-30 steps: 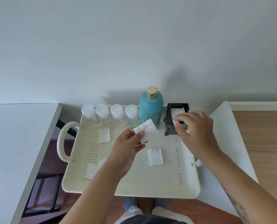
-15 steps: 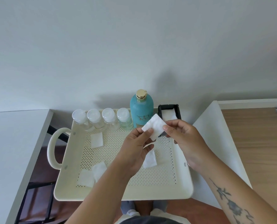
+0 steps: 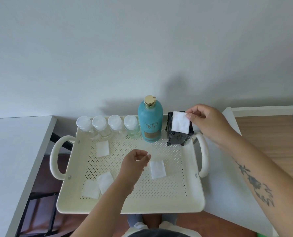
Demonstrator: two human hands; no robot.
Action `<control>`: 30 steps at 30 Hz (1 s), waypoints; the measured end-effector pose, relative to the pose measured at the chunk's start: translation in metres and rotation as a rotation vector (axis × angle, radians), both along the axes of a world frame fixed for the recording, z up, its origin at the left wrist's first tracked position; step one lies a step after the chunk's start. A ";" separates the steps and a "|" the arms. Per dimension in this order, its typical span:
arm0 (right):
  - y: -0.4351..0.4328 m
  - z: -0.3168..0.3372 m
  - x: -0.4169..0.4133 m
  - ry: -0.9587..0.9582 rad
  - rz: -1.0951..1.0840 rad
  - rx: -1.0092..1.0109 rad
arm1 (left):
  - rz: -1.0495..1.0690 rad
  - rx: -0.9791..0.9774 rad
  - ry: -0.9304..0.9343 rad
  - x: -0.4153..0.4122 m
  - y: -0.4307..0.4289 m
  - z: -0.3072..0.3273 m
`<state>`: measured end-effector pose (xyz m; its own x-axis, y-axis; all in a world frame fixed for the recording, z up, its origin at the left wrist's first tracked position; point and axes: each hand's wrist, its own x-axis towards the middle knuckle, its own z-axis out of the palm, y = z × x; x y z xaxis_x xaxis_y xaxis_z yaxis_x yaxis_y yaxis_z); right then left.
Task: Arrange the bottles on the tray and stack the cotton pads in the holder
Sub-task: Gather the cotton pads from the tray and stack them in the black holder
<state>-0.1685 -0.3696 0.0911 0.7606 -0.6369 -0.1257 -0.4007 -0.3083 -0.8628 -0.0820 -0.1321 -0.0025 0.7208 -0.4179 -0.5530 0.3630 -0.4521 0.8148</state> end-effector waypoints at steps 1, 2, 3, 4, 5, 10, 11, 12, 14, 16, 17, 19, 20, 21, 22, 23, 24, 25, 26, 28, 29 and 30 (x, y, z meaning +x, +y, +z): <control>-0.005 0.000 0.003 0.033 0.026 -0.028 | -0.043 0.065 -0.073 -0.001 0.003 -0.005; -0.010 -0.001 0.006 0.067 0.053 -0.059 | -0.091 0.116 -0.139 -0.002 0.006 -0.010; -0.014 -0.002 0.010 0.095 0.073 -0.093 | -0.139 0.149 -0.193 -0.004 0.008 -0.015; -0.017 -0.003 0.013 0.114 0.084 -0.125 | -0.188 0.174 -0.241 -0.005 0.010 -0.019; -0.018 -0.004 0.016 0.122 0.087 -0.157 | -0.237 0.197 -0.292 -0.007 0.011 -0.022; -0.015 -0.016 0.024 0.137 0.140 -0.368 | -0.413 0.229 -0.502 -0.018 0.007 -0.034; -0.013 -0.019 0.022 0.152 0.146 -0.413 | -0.434 0.239 -0.522 -0.020 0.006 -0.036; -0.011 -0.021 0.020 0.160 0.143 -0.470 | -0.447 0.248 -0.536 -0.021 0.004 -0.037; -0.004 -0.023 0.011 0.126 0.124 -0.600 | -0.465 0.262 -0.559 -0.021 0.003 -0.040; 0.005 -0.025 0.002 0.073 0.133 -0.682 | -0.472 0.276 -0.575 -0.020 0.002 -0.043; 0.009 -0.028 -0.003 0.065 0.151 -0.709 | -0.472 0.284 -0.580 -0.019 0.002 -0.044; 0.017 -0.033 -0.010 0.070 0.187 -0.739 | -0.475 0.301 -0.588 -0.018 0.001 -0.046; 0.019 -0.036 -0.012 0.074 0.198 -0.744 | -0.478 0.308 -0.593 -0.018 0.000 -0.047; 0.021 -0.039 -0.014 0.081 0.208 -0.747 | -0.483 0.313 -0.599 -0.017 -0.001 -0.047; 0.022 -0.042 -0.016 0.095 0.219 -0.747 | -0.491 0.318 -0.605 -0.017 -0.002 -0.047; 0.023 -0.044 -0.017 0.109 0.231 -0.747 | -0.501 0.322 -0.609 -0.017 -0.004 -0.047; 0.024 -0.046 -0.017 0.121 0.243 -0.747 | -0.513 0.328 -0.613 -0.018 -0.005 -0.047; 0.025 -0.047 -0.017 0.134 0.253 -0.748 | -0.522 0.334 -0.615 -0.018 -0.006 -0.047; 0.025 -0.048 -0.017 0.152 0.265 -0.751 | -0.529 0.341 -0.614 -0.018 -0.007 -0.047; 0.025 -0.049 -0.015 0.179 0.285 -0.756 | -0.533 0.354 -0.606 -0.017 -0.009 -0.047; 0.025 -0.049 -0.015 0.176 0.285 -0.751 | -0.533 0.358 -0.603 -0.017 -0.010 -0.047; 0.025 -0.048 -0.015 0.161 0.274 -0.744 | -0.532 0.360 -0.601 -0.017 -0.011 -0.048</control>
<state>-0.1835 -0.3449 0.0429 0.9104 -0.3905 0.1365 -0.3294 -0.8840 -0.3316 -0.0988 -0.1426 -0.0501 0.6916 -0.6545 -0.3057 -0.4135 -0.7057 0.5753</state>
